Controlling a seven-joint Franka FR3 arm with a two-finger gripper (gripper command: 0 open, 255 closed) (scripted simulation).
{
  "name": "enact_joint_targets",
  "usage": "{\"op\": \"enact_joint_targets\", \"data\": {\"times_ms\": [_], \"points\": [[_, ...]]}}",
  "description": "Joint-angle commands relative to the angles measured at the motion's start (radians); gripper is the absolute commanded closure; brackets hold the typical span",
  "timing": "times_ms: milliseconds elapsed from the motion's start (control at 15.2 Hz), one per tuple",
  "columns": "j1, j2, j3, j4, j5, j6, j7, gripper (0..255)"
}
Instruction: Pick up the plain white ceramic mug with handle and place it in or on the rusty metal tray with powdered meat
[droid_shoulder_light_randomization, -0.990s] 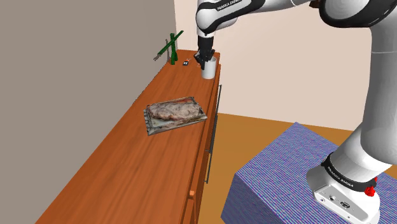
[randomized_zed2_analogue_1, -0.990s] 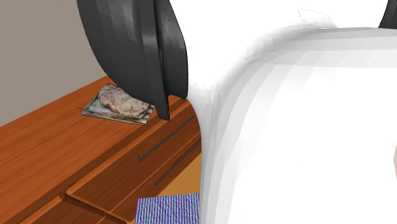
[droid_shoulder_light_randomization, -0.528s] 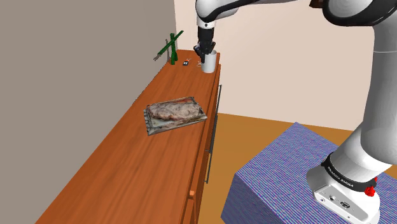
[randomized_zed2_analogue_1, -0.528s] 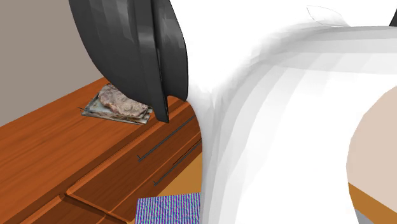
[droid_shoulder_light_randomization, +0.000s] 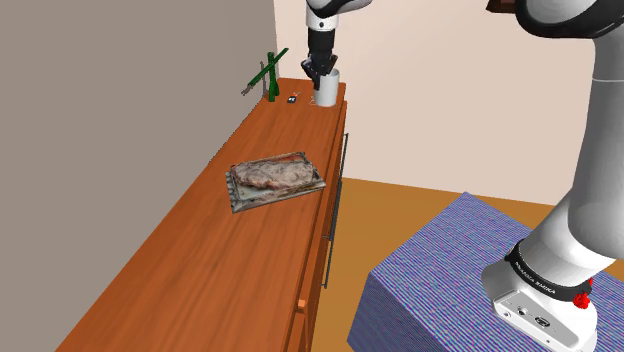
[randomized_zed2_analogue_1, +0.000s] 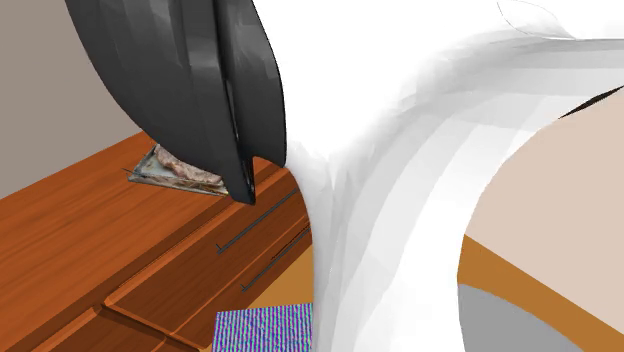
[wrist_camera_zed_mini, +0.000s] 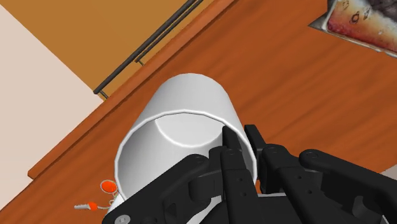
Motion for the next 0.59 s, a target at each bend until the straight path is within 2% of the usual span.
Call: {"op": "enact_joint_targets", "data": {"times_ms": [0, 528], "points": [[0.023, -0.021, 0.008, -0.025, -0.004, 0.003, 0.033, 255], [0.136, -0.078, 0.054, -0.092, -0.026, 0.004, 0.197, 255]]}}
